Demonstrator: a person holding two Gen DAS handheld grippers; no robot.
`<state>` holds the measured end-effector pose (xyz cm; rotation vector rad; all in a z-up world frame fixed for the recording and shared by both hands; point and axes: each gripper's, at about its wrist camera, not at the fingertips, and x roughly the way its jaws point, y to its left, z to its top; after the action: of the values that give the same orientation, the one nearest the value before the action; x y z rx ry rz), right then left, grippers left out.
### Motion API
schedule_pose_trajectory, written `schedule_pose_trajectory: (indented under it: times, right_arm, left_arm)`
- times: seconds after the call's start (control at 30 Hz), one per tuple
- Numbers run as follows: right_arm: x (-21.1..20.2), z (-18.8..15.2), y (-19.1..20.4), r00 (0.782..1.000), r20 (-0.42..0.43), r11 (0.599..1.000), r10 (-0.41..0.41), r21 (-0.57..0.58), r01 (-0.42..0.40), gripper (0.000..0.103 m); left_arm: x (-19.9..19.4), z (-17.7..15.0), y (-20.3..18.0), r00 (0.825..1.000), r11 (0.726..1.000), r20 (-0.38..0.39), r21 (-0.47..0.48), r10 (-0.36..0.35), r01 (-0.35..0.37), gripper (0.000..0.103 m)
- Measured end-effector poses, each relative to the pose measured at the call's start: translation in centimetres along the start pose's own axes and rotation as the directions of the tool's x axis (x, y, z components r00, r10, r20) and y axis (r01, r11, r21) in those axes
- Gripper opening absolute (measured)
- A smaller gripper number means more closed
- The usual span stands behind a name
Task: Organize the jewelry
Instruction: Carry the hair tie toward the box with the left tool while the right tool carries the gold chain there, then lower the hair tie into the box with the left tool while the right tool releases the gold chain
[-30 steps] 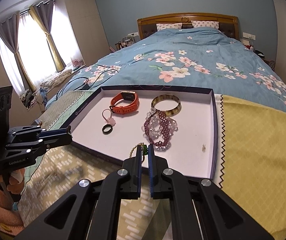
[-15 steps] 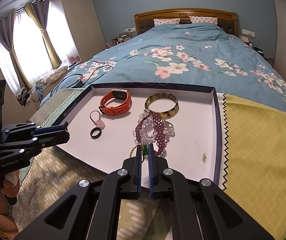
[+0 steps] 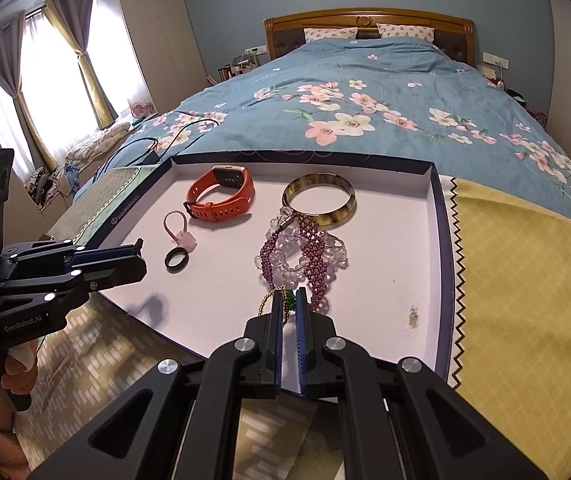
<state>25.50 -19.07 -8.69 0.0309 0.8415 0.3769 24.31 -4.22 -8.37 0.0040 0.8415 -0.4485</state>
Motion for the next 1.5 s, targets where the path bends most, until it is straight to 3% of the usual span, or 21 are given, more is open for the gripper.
schedule_pose_trajectory:
  times: [1.23,1.5]
  right_arm:
    - [0.8,0.1,0.3,1.0,-0.018,1.0,-0.014,-0.024,0.014,0.007]
    - [0.4,1.8,-1.2,0.999,0.012,0.999,-0.033,0.012,0.033,0.007]
  left_arm:
    - [2.5,-0.3,0.7,0.999,1.0,-0.046,-0.015,0.022,-0.022,0.016]
    - [2.4,-0.3,0.7,0.999,1.0,-0.039,-0.014,0.019,-0.02,0.016]
